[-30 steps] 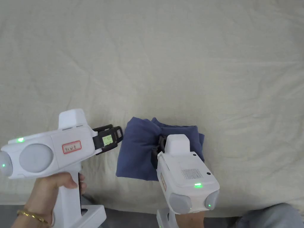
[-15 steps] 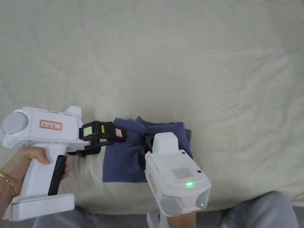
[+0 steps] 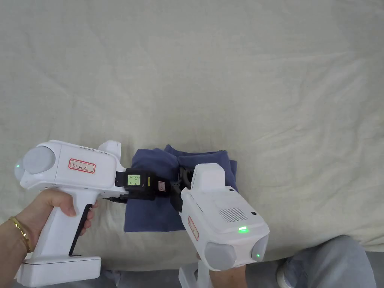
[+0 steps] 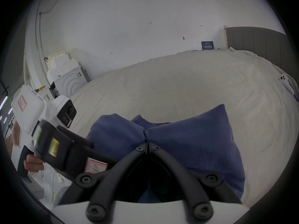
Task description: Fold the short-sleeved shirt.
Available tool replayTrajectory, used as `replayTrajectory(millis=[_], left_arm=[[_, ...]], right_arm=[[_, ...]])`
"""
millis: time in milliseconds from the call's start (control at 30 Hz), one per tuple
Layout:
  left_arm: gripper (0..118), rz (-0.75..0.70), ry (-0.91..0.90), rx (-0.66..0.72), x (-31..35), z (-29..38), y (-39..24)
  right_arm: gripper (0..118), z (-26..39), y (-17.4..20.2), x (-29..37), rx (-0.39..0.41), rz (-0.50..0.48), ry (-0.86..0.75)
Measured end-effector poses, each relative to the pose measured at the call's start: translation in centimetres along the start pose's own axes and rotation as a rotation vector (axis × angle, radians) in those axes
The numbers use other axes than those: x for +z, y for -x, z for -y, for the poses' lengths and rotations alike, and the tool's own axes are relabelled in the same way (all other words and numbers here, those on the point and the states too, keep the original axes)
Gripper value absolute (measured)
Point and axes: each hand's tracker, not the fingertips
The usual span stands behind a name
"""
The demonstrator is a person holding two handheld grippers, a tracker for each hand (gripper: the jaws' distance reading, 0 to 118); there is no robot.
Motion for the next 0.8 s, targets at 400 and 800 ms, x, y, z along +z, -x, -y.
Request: replayTrajectory(millis=[400,800], left_arm=[[21,-0.215,-0.024,-0.003,1.0,1.0,-8.2],[20,-0.431,-0.106,-0.049,11.7,-0.5,-8.3]], right_arm=[[0,-7.5,-2.3,7.3,-0.044,-0.022,-0.194],[0,-11.5,-3.5,16.3,0.005,0.003,-0.396]])
